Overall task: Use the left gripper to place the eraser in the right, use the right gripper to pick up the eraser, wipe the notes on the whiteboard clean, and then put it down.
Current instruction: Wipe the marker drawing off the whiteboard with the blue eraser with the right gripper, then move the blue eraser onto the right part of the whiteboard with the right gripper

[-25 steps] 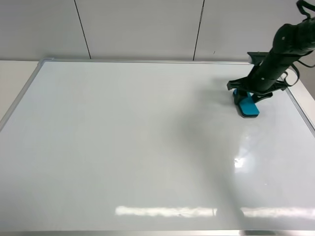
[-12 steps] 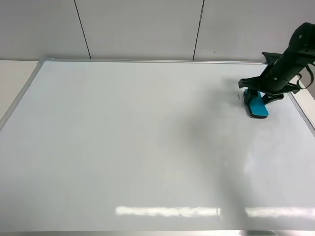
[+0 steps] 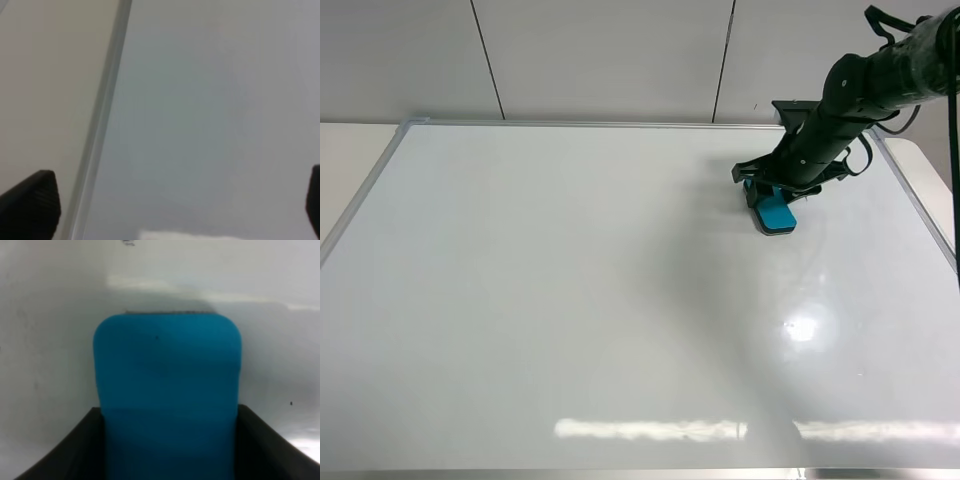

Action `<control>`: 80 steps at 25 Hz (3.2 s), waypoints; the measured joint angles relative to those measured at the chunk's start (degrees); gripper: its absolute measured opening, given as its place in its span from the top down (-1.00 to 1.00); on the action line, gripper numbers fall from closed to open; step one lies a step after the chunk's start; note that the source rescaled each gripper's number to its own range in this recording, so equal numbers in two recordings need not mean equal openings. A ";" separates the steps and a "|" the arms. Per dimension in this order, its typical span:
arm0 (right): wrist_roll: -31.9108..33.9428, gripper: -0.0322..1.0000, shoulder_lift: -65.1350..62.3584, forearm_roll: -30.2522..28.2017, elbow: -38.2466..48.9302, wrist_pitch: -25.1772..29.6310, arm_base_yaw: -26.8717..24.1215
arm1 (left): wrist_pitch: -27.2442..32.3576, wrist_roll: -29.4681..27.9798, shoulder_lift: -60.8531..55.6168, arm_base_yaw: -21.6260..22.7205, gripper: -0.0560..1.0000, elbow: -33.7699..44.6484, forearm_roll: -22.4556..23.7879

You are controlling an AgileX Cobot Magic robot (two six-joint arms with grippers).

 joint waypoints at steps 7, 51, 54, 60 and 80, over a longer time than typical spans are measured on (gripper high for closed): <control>7.85 0.91 -0.05 -7.59 0.00 1.01 -4.80 | 0.00 0.00 0.00 0.00 -1.00 0.00 0.00; 15.69 0.91 2.63 -15.06 -7.70 9.95 -8.85 | 0.00 0.00 0.00 0.00 -1.00 0.00 0.06; 14.47 0.91 2.56 -14.62 -7.70 9.96 -7.43 | 0.00 0.00 0.00 0.00 -1.00 0.00 0.06; 13.51 0.91 2.28 -11.63 -7.70 7.11 0.34 | 0.00 0.00 0.00 0.00 -1.00 0.00 0.06; 11.11 0.91 -23.75 -9.47 26.38 -0.72 1.17 | 0.00 0.00 0.00 0.00 -1.00 0.00 0.06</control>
